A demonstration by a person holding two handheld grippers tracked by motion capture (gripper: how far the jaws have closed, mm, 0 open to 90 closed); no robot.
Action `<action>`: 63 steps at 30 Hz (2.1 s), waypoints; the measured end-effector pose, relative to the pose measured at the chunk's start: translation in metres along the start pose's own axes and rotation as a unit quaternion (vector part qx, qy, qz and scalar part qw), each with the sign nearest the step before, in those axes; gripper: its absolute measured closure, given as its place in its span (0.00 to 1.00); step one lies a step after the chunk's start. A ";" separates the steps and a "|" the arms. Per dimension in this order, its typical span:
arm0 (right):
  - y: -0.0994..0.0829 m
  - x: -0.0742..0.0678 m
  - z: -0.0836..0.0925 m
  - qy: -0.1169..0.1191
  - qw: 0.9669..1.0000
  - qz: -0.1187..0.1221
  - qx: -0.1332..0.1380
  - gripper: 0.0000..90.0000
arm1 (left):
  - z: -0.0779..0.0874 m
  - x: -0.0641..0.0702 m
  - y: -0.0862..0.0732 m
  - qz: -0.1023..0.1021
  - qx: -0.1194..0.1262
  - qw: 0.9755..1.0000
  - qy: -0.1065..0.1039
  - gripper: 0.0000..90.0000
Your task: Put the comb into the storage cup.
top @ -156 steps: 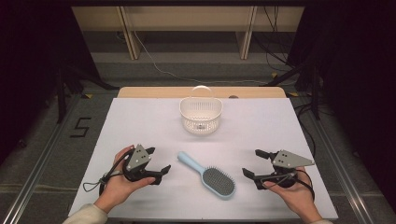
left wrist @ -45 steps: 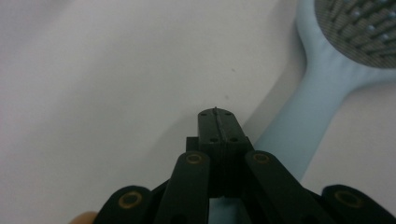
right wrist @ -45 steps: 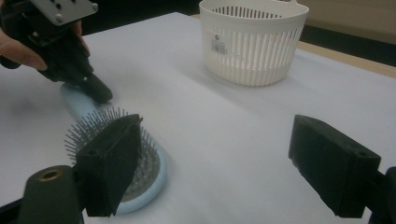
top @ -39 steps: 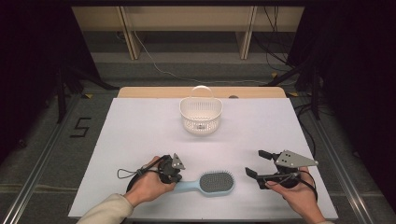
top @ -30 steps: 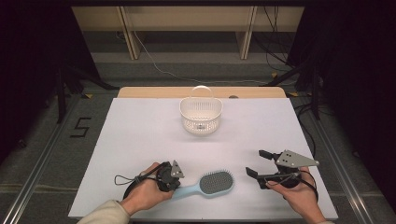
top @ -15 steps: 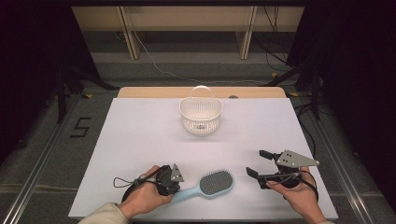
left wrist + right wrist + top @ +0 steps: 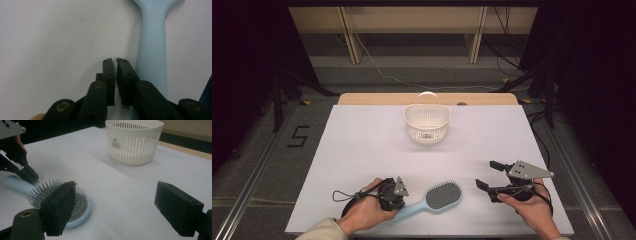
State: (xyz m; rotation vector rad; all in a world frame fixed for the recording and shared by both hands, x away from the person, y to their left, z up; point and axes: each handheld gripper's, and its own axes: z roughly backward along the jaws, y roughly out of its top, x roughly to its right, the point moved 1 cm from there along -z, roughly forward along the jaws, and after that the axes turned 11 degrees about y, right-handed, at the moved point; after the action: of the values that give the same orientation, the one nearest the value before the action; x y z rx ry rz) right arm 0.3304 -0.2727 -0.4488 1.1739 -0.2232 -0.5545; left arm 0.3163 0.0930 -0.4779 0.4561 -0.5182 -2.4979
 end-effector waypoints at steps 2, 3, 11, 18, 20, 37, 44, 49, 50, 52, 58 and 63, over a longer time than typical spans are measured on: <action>0.000 0.000 0.000 0.001 1.000 -0.001 0.000 0.20 | 0.002 -0.004 0.002 0.011 0.010 1.000 0.003 0.83; 0.000 0.000 0.000 0.001 1.000 -0.001 0.000 0.20 | 0.002 -0.004 0.002 0.011 0.010 1.000 0.003 0.77; 0.000 0.001 0.000 -0.002 1.000 -0.001 -0.002 0.20 | 0.030 -0.014 0.035 0.044 0.053 0.997 -0.019 0.35; 0.000 0.001 0.000 -0.002 1.000 -0.001 -0.002 0.20 | 0.018 0.002 0.049 -0.057 -0.028 0.997 -0.054 0.13; 0.000 0.001 0.000 -0.002 1.000 -0.001 -0.002 0.20 | 0.011 0.007 0.052 -0.064 -0.048 0.995 -0.066 0.11; 0.000 0.002 0.001 -0.003 1.000 -0.001 -0.003 0.20 | -0.019 0.021 0.066 -0.113 -0.109 0.986 -0.062 0.23; 0.000 0.002 0.002 -0.004 1.000 -0.001 -0.001 0.20 | -0.022 0.021 0.070 -0.116 -0.114 0.985 -0.063 0.28; 0.000 0.002 0.002 -0.005 1.000 0.000 -0.001 0.20 | -0.023 0.023 0.073 -0.108 -0.122 0.985 -0.064 0.31; 0.000 0.002 0.002 -0.004 1.000 -0.001 0.001 0.20 | -0.023 0.023 0.074 -0.107 -0.124 0.984 -0.063 0.32; 0.000 0.002 0.002 -0.005 1.000 0.000 0.001 0.20 | -0.024 0.023 0.075 -0.106 -0.129 0.984 -0.063 0.32; 0.000 0.002 0.002 -0.005 1.000 -0.001 0.000 0.20 | -0.024 0.024 0.079 -0.106 -0.133 0.984 -0.059 0.33; 0.000 0.002 0.002 -0.005 1.000 -0.001 0.002 0.20 | -0.024 0.025 0.081 -0.107 -0.135 0.983 -0.058 0.36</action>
State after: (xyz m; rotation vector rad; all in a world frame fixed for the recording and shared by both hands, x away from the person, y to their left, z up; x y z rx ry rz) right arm 0.3311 -0.2757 -0.4478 1.1751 -0.2315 -0.5612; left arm 0.3422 0.0098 -0.4677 0.2735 -0.1735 -2.7624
